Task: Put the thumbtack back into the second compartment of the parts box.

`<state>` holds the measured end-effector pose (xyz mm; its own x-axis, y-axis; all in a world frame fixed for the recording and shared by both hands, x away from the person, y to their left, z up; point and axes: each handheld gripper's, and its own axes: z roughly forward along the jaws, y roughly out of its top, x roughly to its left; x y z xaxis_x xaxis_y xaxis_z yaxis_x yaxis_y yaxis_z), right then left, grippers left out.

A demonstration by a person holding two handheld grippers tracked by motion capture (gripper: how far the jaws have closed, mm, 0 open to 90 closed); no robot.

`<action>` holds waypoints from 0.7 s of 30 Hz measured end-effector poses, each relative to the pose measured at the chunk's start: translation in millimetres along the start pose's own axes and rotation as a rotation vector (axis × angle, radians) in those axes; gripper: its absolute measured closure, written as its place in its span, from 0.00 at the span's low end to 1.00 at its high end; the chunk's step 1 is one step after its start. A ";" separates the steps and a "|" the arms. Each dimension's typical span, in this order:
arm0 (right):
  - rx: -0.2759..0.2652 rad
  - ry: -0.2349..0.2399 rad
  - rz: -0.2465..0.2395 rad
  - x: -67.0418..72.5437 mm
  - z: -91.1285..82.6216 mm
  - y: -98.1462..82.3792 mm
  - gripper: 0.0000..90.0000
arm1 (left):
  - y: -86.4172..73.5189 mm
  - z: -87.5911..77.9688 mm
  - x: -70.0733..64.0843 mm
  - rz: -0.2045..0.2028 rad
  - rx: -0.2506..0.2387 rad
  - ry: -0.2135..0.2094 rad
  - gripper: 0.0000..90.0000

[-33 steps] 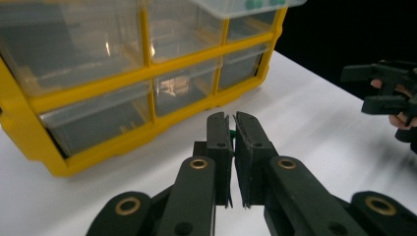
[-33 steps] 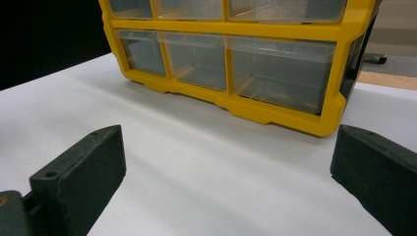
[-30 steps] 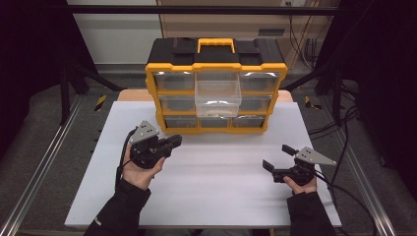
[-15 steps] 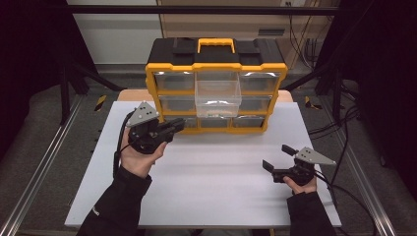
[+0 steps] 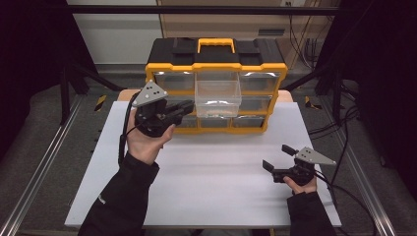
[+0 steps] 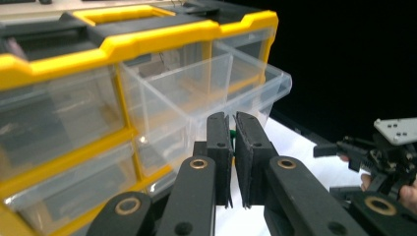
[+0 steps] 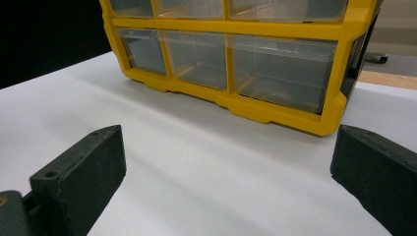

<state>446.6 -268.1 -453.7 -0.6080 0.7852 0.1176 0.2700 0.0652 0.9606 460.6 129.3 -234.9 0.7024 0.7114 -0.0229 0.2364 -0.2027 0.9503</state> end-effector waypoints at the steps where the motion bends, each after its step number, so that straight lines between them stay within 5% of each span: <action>1: 0.001 -0.001 -0.001 -0.1 0.0 0.0 0.01 | 2.7 1.3 -0.3 0.001 -0.001 -0.001 0.94; 11: 0.004 0.002 0.001 0.1 0.1 -0.2 0.01 | 27.5 19.9 -1.5 0.014 -0.011 0.013 0.94; 21: 0.002 0.002 0.005 0.5 -0.6 0.0 0.01 | 32.4 45.6 2.2 0.027 0.017 0.009 0.94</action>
<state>445.9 -268.1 -453.4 -0.6080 0.7843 0.1231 0.2747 0.0624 0.9595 500.4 93.5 -218.3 0.7023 0.7118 0.0059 0.2285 -0.2333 0.9452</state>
